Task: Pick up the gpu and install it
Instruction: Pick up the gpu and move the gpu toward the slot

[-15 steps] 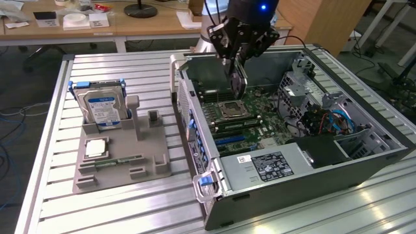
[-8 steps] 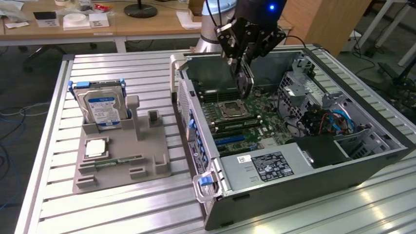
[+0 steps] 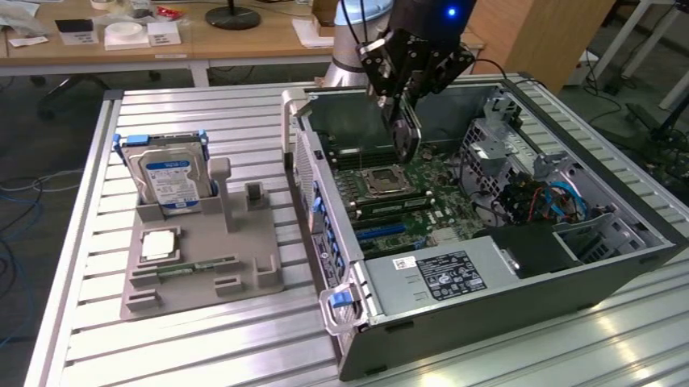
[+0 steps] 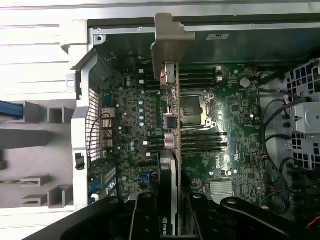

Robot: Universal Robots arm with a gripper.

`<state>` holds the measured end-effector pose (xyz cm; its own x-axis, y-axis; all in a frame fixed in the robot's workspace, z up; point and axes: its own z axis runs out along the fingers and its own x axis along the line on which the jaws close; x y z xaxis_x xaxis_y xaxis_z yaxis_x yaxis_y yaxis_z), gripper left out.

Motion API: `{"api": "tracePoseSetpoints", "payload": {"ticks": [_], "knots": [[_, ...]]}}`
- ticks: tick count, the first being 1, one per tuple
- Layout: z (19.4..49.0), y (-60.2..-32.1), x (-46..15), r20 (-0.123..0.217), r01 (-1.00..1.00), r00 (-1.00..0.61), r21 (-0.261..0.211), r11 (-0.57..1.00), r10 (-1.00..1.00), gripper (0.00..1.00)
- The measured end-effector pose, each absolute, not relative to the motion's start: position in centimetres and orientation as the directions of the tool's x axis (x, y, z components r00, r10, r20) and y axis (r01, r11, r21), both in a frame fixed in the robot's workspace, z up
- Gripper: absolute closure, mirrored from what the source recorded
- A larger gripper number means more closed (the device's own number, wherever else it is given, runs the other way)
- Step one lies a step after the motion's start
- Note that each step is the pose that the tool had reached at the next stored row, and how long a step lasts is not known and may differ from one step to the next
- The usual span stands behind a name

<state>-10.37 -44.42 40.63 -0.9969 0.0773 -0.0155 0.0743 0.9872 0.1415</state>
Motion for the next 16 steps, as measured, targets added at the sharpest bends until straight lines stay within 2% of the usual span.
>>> {"api": "tracePoseSetpoints", "payload": {"ticks": [16], "knots": [[40.6,-44.4,-5.8,-0.016,0.075,-0.997,0.141,0.987,0.078,0.73]]}}
